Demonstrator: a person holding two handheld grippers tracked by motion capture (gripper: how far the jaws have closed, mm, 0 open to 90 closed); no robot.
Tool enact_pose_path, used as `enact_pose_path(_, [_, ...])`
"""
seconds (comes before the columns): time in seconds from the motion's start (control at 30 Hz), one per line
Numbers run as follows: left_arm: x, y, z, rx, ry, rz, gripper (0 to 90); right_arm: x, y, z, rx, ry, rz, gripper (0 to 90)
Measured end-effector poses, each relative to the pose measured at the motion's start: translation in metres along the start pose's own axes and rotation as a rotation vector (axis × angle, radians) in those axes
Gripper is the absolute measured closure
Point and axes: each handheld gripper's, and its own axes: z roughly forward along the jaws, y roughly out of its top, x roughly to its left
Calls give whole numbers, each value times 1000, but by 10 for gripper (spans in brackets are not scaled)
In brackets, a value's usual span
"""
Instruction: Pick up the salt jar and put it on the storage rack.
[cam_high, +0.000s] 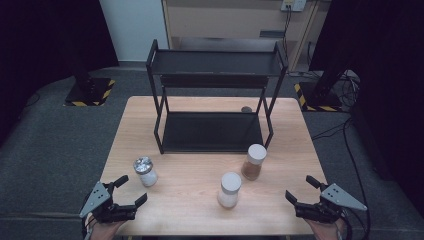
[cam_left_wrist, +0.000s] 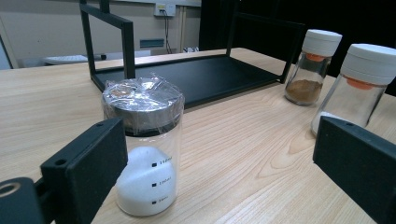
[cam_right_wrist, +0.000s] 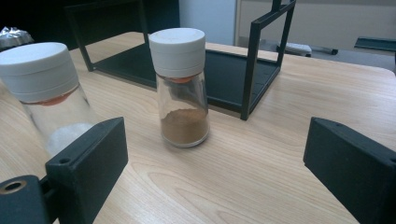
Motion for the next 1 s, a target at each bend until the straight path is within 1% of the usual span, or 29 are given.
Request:
enact_pose_path(0.07, [0, 0, 0, -4, -1, -1, 24, 0, 0, 1, 5, -3, -4, 70])
enact_pose_path(0.17, [0, 0, 0, -2, 0, 4, 24, -1, 0, 1, 3, 2, 4, 69])
enact_pose_path(0.27, [1, 0, 0, -2, 2, 1, 24, -1, -1, 0, 1, 4, 1, 70])
enact_pose_path(0.3, [2, -1, 0, 0, 0, -6, 24, -1, -1, 0, -2, 4, 2, 71])
enact_pose_path(0.5, [1, -1, -1, 3, 9, -5, 24, -3, -2, -1, -12, 3, 18, 73])
enact_pose_path(0.57, [1, -1, -1, 4, 12, -11, 24, -2, -1, 0, -7, 5, 17, 73])
enact_pose_path(0.77, [0, 0, -3, 4, 24, -6, 24, -1, -1, 0, -9, 6, 11, 72])
enact_pose_path(0.8, [-2, 1, -4, 5, 38, -1, 23, -2, -1, 0, -12, 8, 13, 72])
enact_pose_path(0.87, [-4, 1, -5, 2, 43, 4, 23, -2, -1, 0, -11, 7, 14, 72])
enact_pose_path(0.9, [-5, 5, -6, 9, 55, 13, 23, -2, -1, 0, -9, 7, 15, 72])
enact_pose_path(1.0, [-6, 10, -9, 6, 66, 5, 23, -2, -1, 0, -9, 6, 16, 73])
